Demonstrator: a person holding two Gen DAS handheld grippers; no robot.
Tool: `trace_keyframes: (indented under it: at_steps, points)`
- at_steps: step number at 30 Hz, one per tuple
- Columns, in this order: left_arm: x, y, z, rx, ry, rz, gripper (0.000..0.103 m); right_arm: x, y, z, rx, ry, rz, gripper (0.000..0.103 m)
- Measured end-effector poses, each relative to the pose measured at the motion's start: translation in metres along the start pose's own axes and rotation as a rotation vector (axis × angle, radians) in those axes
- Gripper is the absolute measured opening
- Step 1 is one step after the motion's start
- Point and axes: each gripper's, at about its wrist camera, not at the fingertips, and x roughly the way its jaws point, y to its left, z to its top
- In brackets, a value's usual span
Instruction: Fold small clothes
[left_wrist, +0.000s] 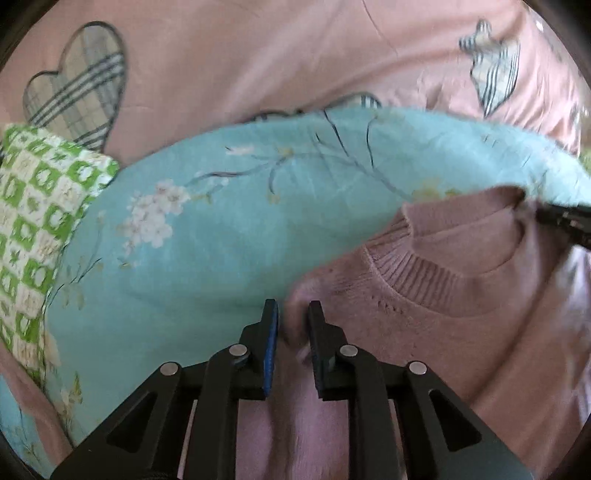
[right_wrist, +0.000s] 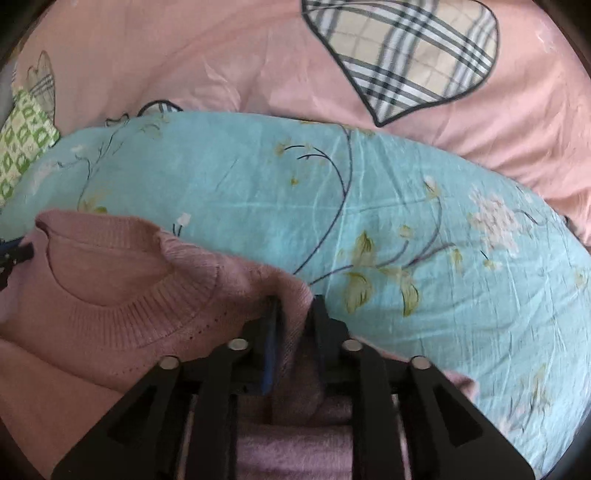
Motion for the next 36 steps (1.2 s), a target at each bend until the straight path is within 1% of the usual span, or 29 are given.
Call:
trace_keyframes:
  at_steps: [1,2,3,5,6,8,9,10,12,14,16,19,20,22,23,25,27,30,31,33,34,35,36]
  points:
    - [-0.013,0.01,-0.003,-0.031,-0.007,-0.011,0.017,-0.012,-0.001,-0.001,0.014,-0.015,0.022,0.034]
    - [-0.025,0.017,-0.007,-0.066,-0.017,-0.025,0.019,-0.023,-0.004,-0.002,0.028,-0.033,0.032,0.045]
    - [-0.038,0.022,-0.014,-0.099,-0.028,-0.043,0.025,-0.04,-0.005,-0.005,0.051,-0.064,0.057,0.058]
    - [-0.061,0.038,-0.032,-0.163,-0.047,-0.054,0.032,-0.068,-0.005,-0.016,0.092,-0.107,0.118,0.066]
    - [-0.07,0.043,-0.041,-0.182,-0.053,-0.052,0.033,-0.076,-0.002,-0.019,0.101,-0.109,0.136,0.066]
    - [-0.087,0.06,-0.064,-0.237,-0.058,-0.037,0.035,-0.094,0.003,-0.032,0.131,-0.106,0.217,0.066]
    - [-0.093,0.067,-0.075,-0.265,-0.057,-0.023,0.039,-0.104,0.008,-0.042,0.151,-0.1,0.271,0.066]
    - [-0.1,0.081,-0.088,-0.302,-0.057,-0.001,0.042,-0.109,0.012,-0.054,0.162,-0.098,0.299,0.066]
    - [-0.114,0.106,-0.109,-0.382,-0.06,0.073,0.061,-0.121,0.024,-0.072,0.179,-0.091,0.36,0.066]
    - [-0.121,0.137,-0.122,-0.452,-0.074,0.105,0.069,-0.135,0.04,-0.094,0.198,-0.109,0.416,0.066]
    - [-0.125,0.17,-0.133,-0.532,-0.06,0.148,0.07,-0.14,0.055,-0.111,0.2,-0.1,0.452,0.066]
    - [-0.127,0.216,-0.146,-0.661,-0.056,0.167,0.073,-0.14,0.069,-0.126,0.205,-0.086,0.489,0.066]
    - [-0.127,0.232,-0.154,-0.71,-0.066,0.158,0.075,-0.141,0.073,-0.132,0.208,-0.081,0.499,0.066]
    - [-0.122,0.26,-0.162,-0.792,-0.06,0.142,0.075,-0.145,0.081,-0.141,0.218,-0.071,0.515,0.066]
    - [-0.119,0.27,-0.165,-0.817,-0.056,0.136,0.075,-0.143,0.083,-0.144,0.223,-0.063,0.524,0.066]
    - [-0.109,0.285,-0.168,-0.848,-0.038,0.139,0.075,-0.145,0.086,-0.149,0.237,-0.053,0.526,0.066]
    - [-0.097,0.293,-0.164,-0.858,-0.018,0.131,0.075,-0.144,0.088,-0.154,0.247,-0.042,0.529,0.066]
    - [-0.082,0.299,-0.158,-0.876,0.003,0.175,0.077,-0.142,0.09,-0.16,0.264,-0.025,0.531,0.066]
    - [-0.076,0.301,-0.155,-0.876,0.012,0.178,0.077,-0.142,0.089,-0.162,0.275,-0.021,0.54,0.066]
    - [-0.06,0.302,-0.148,-0.862,0.055,0.186,0.078,-0.144,0.089,-0.166,0.275,-0.015,0.539,0.066]
    - [-0.052,0.302,-0.145,-0.853,0.079,0.205,0.078,-0.145,0.089,-0.168,0.272,-0.015,0.53,0.066]
    - [-0.045,0.3,-0.142,-0.838,0.099,0.231,0.075,-0.147,0.089,-0.17,0.27,-0.015,0.525,0.066]
    - [-0.04,0.298,-0.14,-0.821,0.109,0.26,0.053,-0.148,0.089,-0.172,0.269,-0.012,0.521,0.066]
